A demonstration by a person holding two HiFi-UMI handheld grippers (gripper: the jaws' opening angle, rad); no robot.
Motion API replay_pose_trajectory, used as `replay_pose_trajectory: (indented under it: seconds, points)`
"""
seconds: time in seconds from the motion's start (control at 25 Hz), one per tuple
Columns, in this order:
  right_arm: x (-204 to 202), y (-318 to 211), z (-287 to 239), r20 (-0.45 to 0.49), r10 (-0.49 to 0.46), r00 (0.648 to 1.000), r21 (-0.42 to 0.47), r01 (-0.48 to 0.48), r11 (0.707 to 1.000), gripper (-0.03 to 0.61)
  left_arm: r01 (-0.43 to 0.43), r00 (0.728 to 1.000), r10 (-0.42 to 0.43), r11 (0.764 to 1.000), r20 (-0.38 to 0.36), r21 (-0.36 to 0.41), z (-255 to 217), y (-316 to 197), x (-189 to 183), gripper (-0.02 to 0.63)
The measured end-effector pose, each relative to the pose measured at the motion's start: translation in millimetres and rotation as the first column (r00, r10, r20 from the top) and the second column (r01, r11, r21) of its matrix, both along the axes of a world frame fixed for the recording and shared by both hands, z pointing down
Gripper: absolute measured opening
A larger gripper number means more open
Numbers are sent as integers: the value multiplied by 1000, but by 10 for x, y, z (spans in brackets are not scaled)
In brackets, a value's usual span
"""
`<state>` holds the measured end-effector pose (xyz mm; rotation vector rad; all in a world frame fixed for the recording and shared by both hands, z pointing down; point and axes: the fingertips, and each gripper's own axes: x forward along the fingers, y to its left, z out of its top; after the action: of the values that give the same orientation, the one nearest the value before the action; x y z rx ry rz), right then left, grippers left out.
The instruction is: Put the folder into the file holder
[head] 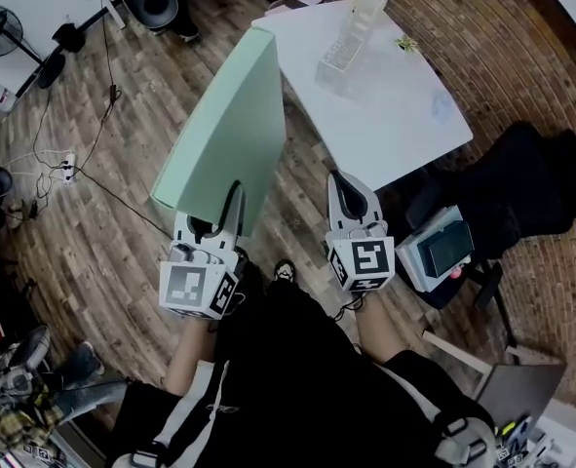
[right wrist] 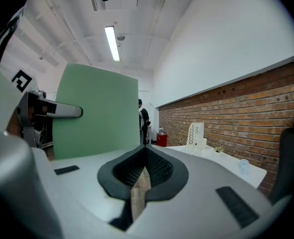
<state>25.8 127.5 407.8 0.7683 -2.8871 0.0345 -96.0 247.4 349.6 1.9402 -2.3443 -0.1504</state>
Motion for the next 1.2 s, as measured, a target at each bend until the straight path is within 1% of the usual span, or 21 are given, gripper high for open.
replay_pose_trajectory:
  seconds: [0.2,0.4,0.52,0.64,0.8,0.96,1.12,1.2]
  points:
    - [-112,-199,64,-14,56,998,-14,-56,998,8,-57,998,57,998,-6,-1,-32,-316,-181,132]
    - [-349,-454,90,-26,132,991,-16,-133,991,8,-142,990,143,990,-9,11,-39,-714,-507,132]
    - [-554,-635,82,-27,193,981,-24,-193,981,8,-198,980,198,980,-12,12,-79,-963,-772,132]
    - [-844,-766,54,-31,233,972,-16,-233,972,8,-245,969,245,969,-11,18,-120,-1177,-1086,132]
    - [-1070,-848,115,-45,307,951,-43,-309,950,8,-326,945,326,945,-25,26,-130,-1426,-1371,132]
    - [-1118,-932,133,-57,371,927,-46,-374,926,8,-384,922,386,922,-33,49,-172,-1694,-1488,132]
    - [-1040,-1084,79,-57,429,901,-41,-432,901,8,-404,914,406,913,-23,62,-258,-1981,-1493,132]
    - [-984,-1202,21,-48,453,890,-30,-455,890,8,-422,905,424,904,-16,69,-314,-2138,-1452,132]
